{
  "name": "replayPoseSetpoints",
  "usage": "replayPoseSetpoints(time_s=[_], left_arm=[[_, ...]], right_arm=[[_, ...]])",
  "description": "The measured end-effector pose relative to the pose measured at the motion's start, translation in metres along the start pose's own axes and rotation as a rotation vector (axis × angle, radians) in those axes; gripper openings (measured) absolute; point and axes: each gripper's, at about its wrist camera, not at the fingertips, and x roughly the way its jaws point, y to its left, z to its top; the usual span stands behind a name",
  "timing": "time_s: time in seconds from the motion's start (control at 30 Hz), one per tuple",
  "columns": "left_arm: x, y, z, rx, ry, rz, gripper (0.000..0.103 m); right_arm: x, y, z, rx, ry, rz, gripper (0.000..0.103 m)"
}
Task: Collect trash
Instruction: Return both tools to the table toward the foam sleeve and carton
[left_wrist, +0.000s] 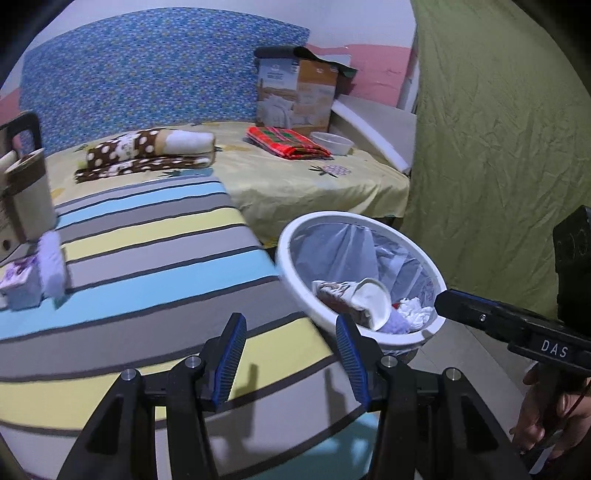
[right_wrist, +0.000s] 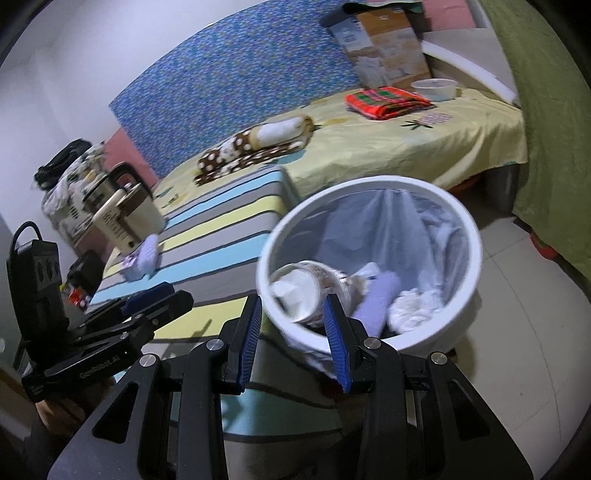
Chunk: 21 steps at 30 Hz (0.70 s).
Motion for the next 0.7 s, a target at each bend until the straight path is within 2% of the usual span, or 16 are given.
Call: replayPoseSetpoints(time_s=[0.7], left_arm=[[-0.076,0.092,-0.046,-0.158,-0.061,0.188,0.050]], right_arm=[[0.030,0.077,-0.017,-0.153,0.101,0.108,0.037]])
